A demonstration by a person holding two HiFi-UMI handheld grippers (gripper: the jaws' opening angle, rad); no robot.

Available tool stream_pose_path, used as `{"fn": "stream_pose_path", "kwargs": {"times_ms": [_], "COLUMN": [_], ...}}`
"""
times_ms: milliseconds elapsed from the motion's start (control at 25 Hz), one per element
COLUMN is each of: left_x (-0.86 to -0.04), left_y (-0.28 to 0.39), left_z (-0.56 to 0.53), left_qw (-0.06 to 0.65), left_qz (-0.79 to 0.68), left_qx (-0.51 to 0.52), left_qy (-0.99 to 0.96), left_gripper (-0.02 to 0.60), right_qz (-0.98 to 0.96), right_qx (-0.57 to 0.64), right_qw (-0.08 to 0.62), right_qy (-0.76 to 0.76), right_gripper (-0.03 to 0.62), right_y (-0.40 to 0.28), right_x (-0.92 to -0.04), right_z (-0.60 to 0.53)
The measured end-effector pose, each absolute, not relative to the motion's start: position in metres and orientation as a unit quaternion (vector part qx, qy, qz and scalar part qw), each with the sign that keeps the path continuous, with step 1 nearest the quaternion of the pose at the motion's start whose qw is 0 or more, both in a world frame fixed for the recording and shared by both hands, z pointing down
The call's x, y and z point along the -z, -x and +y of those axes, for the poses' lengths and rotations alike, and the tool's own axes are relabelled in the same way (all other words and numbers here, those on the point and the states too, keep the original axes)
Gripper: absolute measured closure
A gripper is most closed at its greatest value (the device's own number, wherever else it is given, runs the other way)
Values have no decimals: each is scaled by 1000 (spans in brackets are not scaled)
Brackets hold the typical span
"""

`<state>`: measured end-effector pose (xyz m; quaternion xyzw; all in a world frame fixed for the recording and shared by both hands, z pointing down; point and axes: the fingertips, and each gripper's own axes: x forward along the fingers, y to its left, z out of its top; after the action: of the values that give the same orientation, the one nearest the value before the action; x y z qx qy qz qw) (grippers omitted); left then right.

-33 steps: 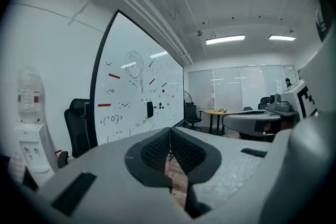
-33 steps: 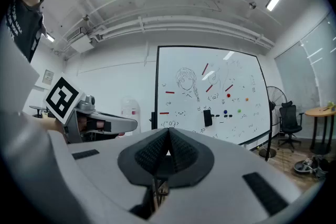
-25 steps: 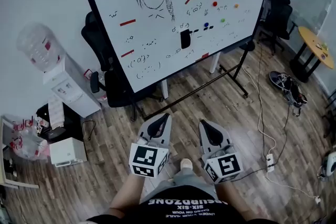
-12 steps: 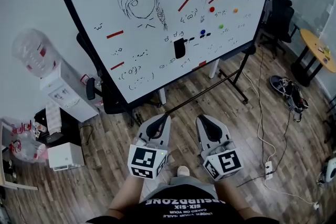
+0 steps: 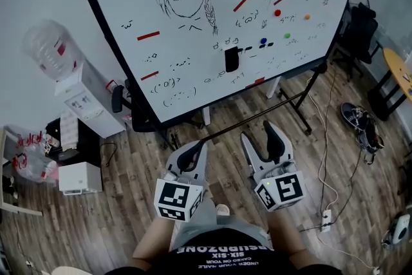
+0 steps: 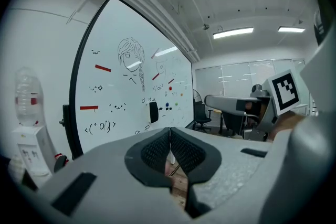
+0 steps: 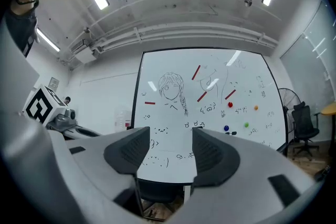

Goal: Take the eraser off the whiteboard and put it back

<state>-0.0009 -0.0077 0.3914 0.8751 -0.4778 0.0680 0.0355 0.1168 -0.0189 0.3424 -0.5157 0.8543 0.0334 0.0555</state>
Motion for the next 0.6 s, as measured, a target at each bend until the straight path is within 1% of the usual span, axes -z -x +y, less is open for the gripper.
{"fn": "stream_pose_path", "kwargs": {"times_ms": [200,600], "left_x": [-399,-400], "left_y": [11,14], "left_z": [-24,-90], "left_qw": [46,49], "left_qz": [-489,-474], "left_qx": [-70,-79], "left_qy": [-868,-876], "left_gripper": [577,577], "right_qz": [854,846], "right_qx": [-31,-29], "right_qw": [51,40], "right_qy": [517,531], "right_gripper": [365,350], "right_y": [-115,-111], "right_x": [-344,-340], "right_z": [-47,-126]}}
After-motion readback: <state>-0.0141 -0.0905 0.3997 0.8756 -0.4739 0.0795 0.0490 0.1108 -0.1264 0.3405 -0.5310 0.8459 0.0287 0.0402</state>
